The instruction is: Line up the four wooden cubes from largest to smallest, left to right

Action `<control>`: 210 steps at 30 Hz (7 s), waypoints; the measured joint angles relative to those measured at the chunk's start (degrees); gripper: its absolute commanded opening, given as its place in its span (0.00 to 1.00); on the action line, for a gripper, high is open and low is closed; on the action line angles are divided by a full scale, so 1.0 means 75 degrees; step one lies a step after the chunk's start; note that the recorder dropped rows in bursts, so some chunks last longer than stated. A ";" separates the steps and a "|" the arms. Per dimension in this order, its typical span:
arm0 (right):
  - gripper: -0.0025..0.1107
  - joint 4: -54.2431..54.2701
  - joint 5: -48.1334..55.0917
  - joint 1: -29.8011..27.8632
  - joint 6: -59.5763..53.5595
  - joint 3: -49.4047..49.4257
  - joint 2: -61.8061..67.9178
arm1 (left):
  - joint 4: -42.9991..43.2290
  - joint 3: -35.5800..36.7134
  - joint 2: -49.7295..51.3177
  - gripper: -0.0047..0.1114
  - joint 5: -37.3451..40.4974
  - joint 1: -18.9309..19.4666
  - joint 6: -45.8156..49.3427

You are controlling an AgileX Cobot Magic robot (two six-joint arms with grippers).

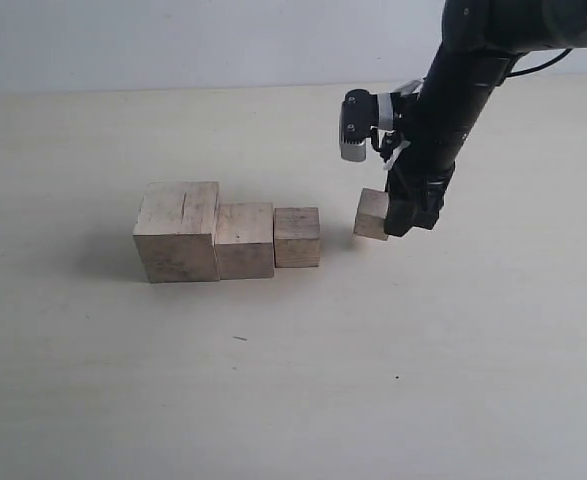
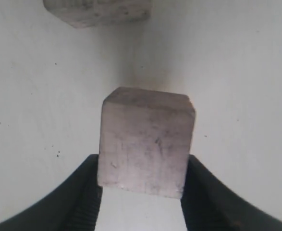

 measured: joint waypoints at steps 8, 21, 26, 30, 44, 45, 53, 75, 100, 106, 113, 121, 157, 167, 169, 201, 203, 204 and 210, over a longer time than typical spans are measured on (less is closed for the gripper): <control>0.02 -0.0083 0.0009 0.0342 -0.0073 -0.0035 0.0104 | 0.0000 0.0000 0.0000 0.04 0.0000 0.0000 0.0000; 0.02 -0.0042 -0.0320 0.0538 -0.0092 -0.0065 0.0465 | 0.0000 0.0000 0.0000 0.04 0.0000 0.0000 0.0000; 0.02 0.0027 -0.0416 0.0624 -0.0112 -0.0079 0.0479 | 0.0000 0.0000 0.0000 0.04 0.0000 0.0000 0.0000; 0.02 0.0130 -0.0447 0.0624 -0.0112 -0.0079 0.0493 | 0.0000 0.0000 0.0000 0.04 0.0000 0.0000 0.0000; 0.28 0.0275 -0.0490 0.0624 -0.0098 -0.0079 0.0506 | 0.0000 0.0000 0.0000 0.04 0.0000 0.0000 0.0000; 0.32 0.0275 -0.0490 0.0624 -0.0098 -0.0079 0.0506 | 0.0000 0.0000 0.0000 0.04 0.0000 0.0000 0.0000; 0.54 0.0294 -0.0476 0.0624 -0.0098 -0.0079 0.0508 | 0.0000 0.0000 0.0000 0.04 0.0000 0.0000 0.0000; 0.55 -0.1762 -0.0676 0.0624 0.2779 -0.0079 -0.0169 | 0.0000 0.0000 0.0000 0.04 0.0000 0.0000 0.0000; 0.55 -0.1014 -0.1757 0.0624 0.3543 -0.0079 0.0547 | 0.0000 0.0000 0.0000 0.04 0.0000 0.0000 0.0000; 0.55 -0.0935 -0.1611 0.0624 0.3543 -0.0079 0.0547 | 0.0000 0.0000 0.0000 0.04 0.0000 0.0000 0.0000; 0.55 -0.1456 -0.1595 0.0624 0.3949 -0.0079 0.0510 | 0.0000 0.0000 0.0000 0.04 0.0000 0.0000 0.0000; 0.16 -0.1928 -0.0628 0.0624 0.7296 -0.0079 -0.0550 | 0.0000 0.0000 0.0000 0.04 0.0000 0.0000 0.0000; 0.02 0.0967 -0.3183 0.0654 0.8104 0.4801 -0.7461 | 0.0000 0.0000 0.0000 0.04 0.0000 0.0000 0.0000; 0.02 0.0986 -0.3006 0.0654 0.8104 0.4801 -0.8037 | 0.0000 0.0000 0.0000 0.04 0.0000 0.0000 0.0000; 0.02 0.0986 -0.3000 0.0654 0.8104 0.4801 -0.8035 | 0.0000 0.0000 0.0000 0.04 0.0000 0.0000 0.0000; 0.02 -0.0482 -0.5060 -0.2669 0.8134 0.7413 -1.3134 | 0.0000 0.0000 0.0000 0.04 0.0000 0.0000 0.0000; 0.02 -0.0519 -0.5111 -0.2895 0.8134 0.7908 -1.3527 | 0.0000 0.0000 0.0000 0.04 0.0000 0.0000 0.0000; 0.02 -0.0519 -0.5126 -0.2984 0.8134 0.8180 -1.3731 | 0.0000 0.0000 0.0000 0.04 0.0000 0.0000 0.0000; 0.02 -0.0519 -0.5269 -0.3134 0.8134 0.9503 -1.4779 | 0.0000 0.0000 0.0000 0.04 0.0000 0.0000 0.0000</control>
